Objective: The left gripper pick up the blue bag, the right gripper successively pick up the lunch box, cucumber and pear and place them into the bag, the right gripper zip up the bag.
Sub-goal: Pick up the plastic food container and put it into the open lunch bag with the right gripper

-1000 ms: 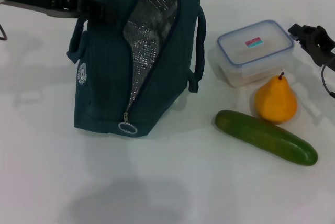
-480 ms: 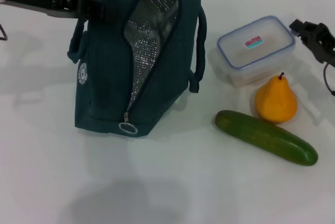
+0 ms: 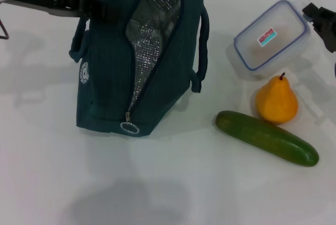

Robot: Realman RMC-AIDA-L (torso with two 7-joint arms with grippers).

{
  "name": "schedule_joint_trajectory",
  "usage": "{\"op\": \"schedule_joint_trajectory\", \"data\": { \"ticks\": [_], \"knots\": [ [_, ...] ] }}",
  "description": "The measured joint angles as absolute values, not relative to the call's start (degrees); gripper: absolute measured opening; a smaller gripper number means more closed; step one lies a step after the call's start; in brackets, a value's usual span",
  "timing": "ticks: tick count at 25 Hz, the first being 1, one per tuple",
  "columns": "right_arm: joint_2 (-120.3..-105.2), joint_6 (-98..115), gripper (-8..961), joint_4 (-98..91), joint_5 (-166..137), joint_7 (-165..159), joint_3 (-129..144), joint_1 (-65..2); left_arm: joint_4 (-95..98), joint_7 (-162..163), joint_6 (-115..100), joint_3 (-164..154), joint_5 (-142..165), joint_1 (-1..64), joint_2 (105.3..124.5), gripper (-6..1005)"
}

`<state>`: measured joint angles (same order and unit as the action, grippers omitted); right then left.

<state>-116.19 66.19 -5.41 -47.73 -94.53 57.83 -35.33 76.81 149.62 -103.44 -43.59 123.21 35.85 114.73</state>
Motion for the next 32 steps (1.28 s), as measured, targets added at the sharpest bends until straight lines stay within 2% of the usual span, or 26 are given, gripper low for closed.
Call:
{"op": "schedule_joint_trajectory", "data": {
  "ticks": [20, 27, 32],
  "knots": [
    [-116.19, 80.5, 95, -5.9, -35.1, -95.0, 57.9, -34.2, 76.8, 149.4, -103.4, -43.6, 123.1, 36.0, 114.68, 61],
    [-116.18, 87.5, 94, -6.8, -32.9, -98.4, 57.9, -38.5, 76.8, 149.4, -103.5, -43.7, 123.0, 36.5, 114.89, 62],
    [-116.19, 88.4, 94, -6.7, -32.8, -100.2, 58.8, -44.7, 76.2, 149.7, -103.6, -45.4, 122.2, 36.5, 115.04, 63]
  ]
}}
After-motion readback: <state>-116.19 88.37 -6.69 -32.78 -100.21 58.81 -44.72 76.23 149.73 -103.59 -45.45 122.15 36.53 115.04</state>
